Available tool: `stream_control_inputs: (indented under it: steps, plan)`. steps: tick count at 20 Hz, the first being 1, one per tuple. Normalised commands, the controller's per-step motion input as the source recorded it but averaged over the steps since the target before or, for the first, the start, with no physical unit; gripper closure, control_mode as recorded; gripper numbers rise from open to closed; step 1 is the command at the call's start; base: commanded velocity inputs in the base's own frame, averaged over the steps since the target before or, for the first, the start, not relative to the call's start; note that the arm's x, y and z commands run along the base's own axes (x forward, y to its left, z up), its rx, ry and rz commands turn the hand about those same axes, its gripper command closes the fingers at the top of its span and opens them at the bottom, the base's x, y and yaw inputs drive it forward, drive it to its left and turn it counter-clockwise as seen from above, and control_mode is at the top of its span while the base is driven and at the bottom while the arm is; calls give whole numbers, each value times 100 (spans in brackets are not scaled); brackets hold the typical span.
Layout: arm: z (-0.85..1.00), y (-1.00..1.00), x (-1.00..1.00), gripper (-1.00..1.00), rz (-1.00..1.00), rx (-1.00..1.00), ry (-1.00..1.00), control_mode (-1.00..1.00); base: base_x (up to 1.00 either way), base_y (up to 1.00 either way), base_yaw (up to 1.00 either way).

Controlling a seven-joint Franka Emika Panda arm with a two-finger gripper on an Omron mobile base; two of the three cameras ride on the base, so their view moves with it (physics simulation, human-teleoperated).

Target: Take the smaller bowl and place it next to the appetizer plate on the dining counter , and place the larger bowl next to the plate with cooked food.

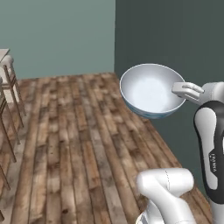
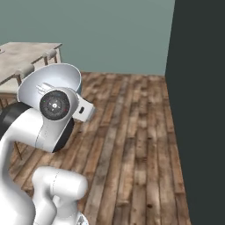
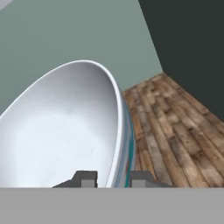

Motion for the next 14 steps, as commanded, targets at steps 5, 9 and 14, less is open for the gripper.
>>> stream_control_inputs:
  steps: [5, 9, 14]
  plan:
    - [0, 0, 0, 100, 0, 0, 0, 100, 100, -38, 16]
    - [0, 0, 0, 100, 0, 0, 0, 100, 100, -43, 16]
    - [0, 0, 0, 100, 0, 0, 0, 100, 100, -43, 15]
